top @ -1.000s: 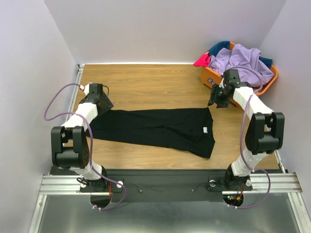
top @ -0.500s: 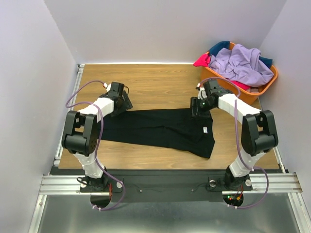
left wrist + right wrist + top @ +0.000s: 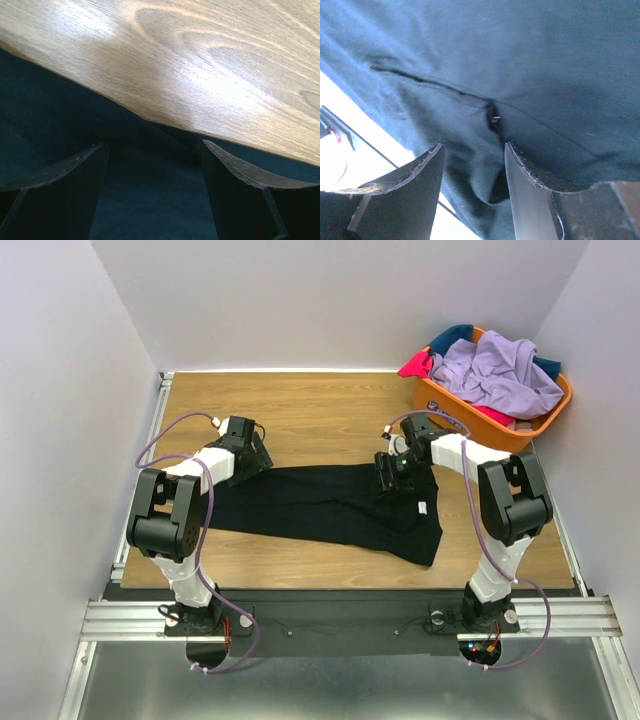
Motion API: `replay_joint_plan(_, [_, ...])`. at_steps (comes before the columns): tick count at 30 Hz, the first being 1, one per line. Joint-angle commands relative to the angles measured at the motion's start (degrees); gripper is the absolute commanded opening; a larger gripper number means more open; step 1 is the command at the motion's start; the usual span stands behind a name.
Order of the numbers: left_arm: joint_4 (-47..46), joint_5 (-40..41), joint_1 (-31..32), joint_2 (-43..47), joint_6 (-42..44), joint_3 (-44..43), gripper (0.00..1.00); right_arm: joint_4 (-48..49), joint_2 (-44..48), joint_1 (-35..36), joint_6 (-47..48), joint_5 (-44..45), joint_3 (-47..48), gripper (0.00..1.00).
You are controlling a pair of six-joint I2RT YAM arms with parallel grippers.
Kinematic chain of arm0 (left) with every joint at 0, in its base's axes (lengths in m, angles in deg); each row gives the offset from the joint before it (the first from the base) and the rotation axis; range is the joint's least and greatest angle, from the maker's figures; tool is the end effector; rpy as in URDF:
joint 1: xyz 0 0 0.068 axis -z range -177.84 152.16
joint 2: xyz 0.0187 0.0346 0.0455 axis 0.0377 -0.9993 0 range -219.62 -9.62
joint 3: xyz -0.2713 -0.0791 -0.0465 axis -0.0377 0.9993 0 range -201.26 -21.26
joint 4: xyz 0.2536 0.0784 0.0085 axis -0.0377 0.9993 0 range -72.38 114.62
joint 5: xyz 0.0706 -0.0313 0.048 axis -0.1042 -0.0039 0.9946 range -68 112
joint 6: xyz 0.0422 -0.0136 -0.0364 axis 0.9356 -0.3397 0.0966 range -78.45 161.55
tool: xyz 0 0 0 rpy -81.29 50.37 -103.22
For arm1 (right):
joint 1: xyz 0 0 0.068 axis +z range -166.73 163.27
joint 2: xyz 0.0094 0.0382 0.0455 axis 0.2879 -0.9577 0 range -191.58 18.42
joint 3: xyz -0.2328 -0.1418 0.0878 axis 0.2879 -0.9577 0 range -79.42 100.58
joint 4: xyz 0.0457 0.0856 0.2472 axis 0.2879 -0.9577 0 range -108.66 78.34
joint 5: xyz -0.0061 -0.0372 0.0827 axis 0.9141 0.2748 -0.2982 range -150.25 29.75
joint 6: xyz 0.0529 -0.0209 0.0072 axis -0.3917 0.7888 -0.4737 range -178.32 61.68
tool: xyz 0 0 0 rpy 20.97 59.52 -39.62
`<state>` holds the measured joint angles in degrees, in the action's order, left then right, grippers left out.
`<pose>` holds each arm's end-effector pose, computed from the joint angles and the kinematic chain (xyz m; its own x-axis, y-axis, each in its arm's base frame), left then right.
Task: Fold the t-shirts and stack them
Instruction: Fold the tshirt
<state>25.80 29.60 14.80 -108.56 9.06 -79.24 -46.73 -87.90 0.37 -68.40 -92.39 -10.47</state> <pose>0.3578 -0.0748 0.1836 -0.6936 -0.3902 -0.6055 -0.2847 0.9207 -0.2671 0.3428 0.1282 0.1733 -0.9677 -0.1426 -0.2080 -0.2365 0.7995 0.5522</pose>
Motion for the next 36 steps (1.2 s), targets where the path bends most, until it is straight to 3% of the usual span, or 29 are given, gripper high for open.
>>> replay_joint_plan(1, [2.01,-0.39,-0.34,-1.08,-0.38,1.99,0.86,1.58,-0.20,1.97,1.39,-3.37,1.72,0.57])
replay_joint_plan(5, [2.18,-0.39,-0.34,-1.52,0.14,1.11,0.86,0.88,-1.61,3.02,1.56,-3.54,1.72,0.56])
replay_joint_plan(11, [2.28,-0.21,-0.34,-1.52,0.50,0.93,0.87,-0.79,-0.03,4.43,2.53,-3.46,1.37,0.44])
replay_joint_plan(18, [1.75,-0.56,-0.34,-1.79,0.32,2.16,0.87,-4.03,3.92,5.57,3.58,-3.89,0.75,0.15])
replay_joint_plan(21, [1.57,-0.56,-0.34,-1.44,0.41,2.78,0.87,-6.66,5.33,6.01,4.55,-4.42,1.28,0.10])
replay_joint_plan(36, [1.75,-0.30,-0.34,-0.38,0.41,3.40,0.87,-13.71,6.04,10.14,8.59,-6.00,5.76,0.12])
